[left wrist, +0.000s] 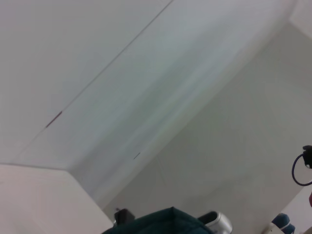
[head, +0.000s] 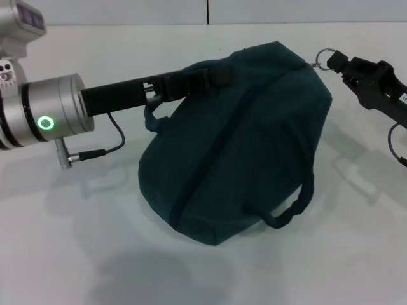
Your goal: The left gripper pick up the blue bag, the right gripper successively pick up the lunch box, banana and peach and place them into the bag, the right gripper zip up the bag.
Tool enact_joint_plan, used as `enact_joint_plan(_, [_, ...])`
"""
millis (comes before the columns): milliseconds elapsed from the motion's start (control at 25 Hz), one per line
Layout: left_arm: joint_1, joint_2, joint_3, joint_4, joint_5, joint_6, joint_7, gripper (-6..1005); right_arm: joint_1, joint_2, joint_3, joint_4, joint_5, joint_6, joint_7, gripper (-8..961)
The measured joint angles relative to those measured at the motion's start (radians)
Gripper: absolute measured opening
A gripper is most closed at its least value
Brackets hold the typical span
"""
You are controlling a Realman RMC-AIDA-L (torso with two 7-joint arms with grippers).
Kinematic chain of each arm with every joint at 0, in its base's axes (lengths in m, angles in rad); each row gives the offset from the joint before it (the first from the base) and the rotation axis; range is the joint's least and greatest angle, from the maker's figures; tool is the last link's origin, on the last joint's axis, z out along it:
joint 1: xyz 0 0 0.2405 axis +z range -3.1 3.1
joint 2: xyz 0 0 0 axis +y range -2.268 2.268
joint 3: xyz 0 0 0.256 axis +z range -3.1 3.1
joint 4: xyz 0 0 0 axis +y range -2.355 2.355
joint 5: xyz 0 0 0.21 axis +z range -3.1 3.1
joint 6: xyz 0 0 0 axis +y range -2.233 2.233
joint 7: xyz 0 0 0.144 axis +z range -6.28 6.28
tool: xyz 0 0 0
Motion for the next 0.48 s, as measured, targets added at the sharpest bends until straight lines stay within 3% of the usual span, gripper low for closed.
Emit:
enact_joint_plan(320, [0.001, -0.002, -0.002, -0.014, -0.011, -0.015, 0.005, 90, 0.007, 0.003, -0.009, -0.009, -0.001, -0.008, -0.026, 3])
enact_joint_plan(480, [-0.008, 0.001, -0.009, -0.041, -0.014, -0.036, 0.004, 92, 0.004, 0.006, 0.005, -0.003, 0.009, -0.010, -0.049, 67])
